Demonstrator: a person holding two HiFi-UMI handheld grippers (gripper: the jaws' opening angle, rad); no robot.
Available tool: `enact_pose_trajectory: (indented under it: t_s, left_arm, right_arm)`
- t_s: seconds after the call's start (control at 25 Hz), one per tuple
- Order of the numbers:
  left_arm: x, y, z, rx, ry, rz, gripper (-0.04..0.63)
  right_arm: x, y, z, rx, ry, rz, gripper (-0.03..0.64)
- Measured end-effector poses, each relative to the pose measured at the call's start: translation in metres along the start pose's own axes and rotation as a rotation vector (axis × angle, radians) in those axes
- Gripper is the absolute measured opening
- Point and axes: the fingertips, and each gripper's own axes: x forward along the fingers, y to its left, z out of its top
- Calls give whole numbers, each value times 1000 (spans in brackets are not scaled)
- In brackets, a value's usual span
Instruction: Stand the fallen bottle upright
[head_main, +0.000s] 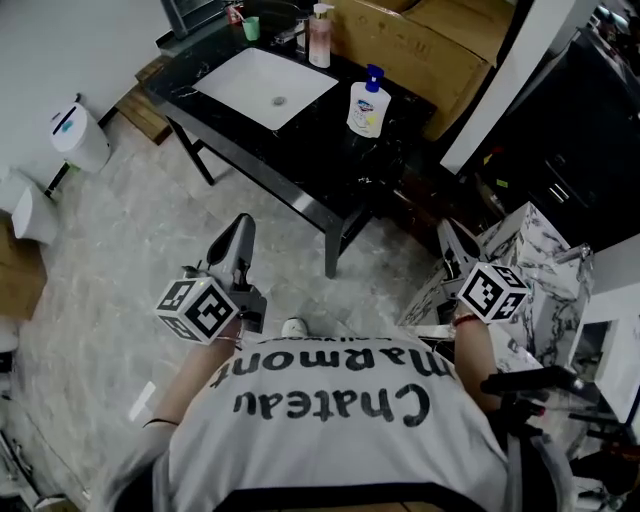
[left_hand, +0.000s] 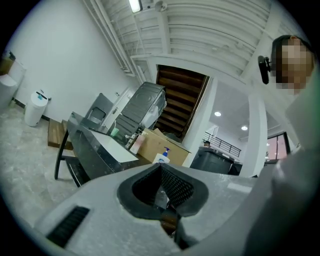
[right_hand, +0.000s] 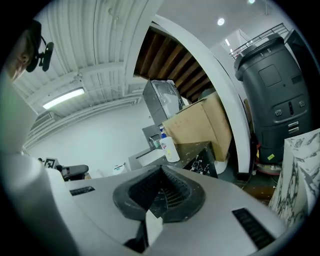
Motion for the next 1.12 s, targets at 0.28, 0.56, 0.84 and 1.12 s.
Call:
enact_pose_trajectory:
  t_s: [0.28,0.56,0.84,1.12]
  left_arm:
    - [-26,-50,-23,59,7,32,12]
    - [-58,-85,-39,69,-42,57,12]
    - [-97,-115,-52,85,-90,72,12]
    - [-128,-135,-62,96,-126,86,12]
  right_arm:
    - [-43,-11,-1,-8,-3,51,12]
    - [-77,-11,-7,-31,-9,96,12]
    - [-110,5,-17,-74,-11,144,12]
    - [-140,9,-27,-119,-7,145,12]
